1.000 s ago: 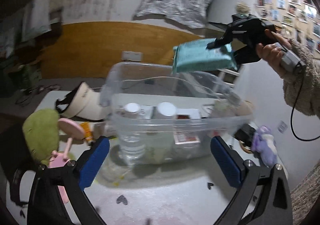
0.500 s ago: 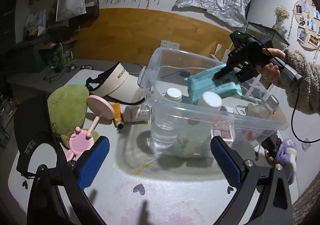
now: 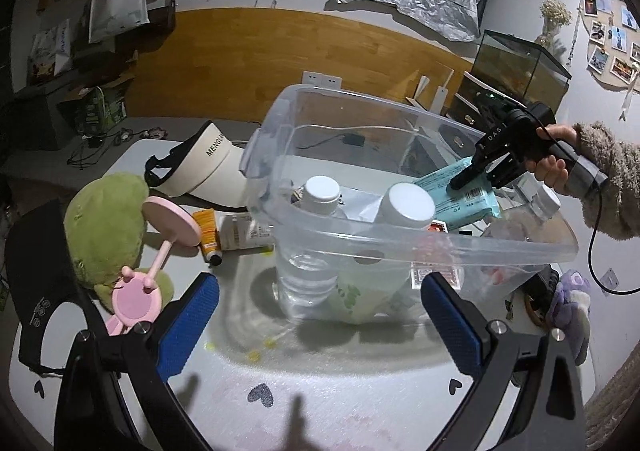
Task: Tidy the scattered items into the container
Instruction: 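Carry the wet-wipe pack with the right gripper over the clear box, then lower the pack into the box and open the right gripper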
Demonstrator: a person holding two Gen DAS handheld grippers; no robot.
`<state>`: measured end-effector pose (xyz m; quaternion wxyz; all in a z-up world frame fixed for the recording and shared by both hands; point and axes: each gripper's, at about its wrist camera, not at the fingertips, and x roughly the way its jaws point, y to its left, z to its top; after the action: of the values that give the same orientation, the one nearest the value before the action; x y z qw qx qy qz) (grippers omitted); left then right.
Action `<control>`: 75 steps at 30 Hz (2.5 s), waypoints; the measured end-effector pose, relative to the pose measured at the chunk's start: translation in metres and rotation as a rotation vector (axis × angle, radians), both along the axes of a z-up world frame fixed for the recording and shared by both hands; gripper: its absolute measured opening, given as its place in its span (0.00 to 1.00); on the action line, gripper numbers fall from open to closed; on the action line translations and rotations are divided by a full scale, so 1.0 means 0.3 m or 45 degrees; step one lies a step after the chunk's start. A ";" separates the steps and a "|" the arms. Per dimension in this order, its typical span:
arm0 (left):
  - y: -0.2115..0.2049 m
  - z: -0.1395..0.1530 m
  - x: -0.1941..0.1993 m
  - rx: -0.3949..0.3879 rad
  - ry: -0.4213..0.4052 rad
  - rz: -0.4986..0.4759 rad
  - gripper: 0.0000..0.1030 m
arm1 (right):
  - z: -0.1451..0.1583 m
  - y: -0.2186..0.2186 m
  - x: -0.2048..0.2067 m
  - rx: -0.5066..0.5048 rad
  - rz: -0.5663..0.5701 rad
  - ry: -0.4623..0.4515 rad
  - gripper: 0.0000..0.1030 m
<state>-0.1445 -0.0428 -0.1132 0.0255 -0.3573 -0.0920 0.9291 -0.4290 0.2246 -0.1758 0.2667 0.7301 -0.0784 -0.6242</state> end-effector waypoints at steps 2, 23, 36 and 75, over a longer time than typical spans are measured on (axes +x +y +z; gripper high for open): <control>0.005 0.001 -0.004 -0.003 -0.001 -0.008 0.99 | -0.004 -0.008 0.004 0.013 0.023 0.002 0.28; 0.001 -0.005 0.007 0.015 0.000 -0.007 0.99 | 0.167 -0.129 0.088 0.537 0.404 0.535 0.50; -0.001 -0.008 0.004 0.006 -0.002 0.001 0.99 | -0.124 -0.211 0.045 0.658 0.667 0.405 0.43; -0.011 0.023 0.049 0.004 0.035 0.016 0.99 | 0.000 -0.311 0.124 0.471 0.795 0.441 0.10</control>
<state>-0.1299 -0.0461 -0.1062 0.0216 -0.3440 -0.0953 0.9339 -0.3917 0.1313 -0.1757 0.3167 0.6387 0.3070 -0.6305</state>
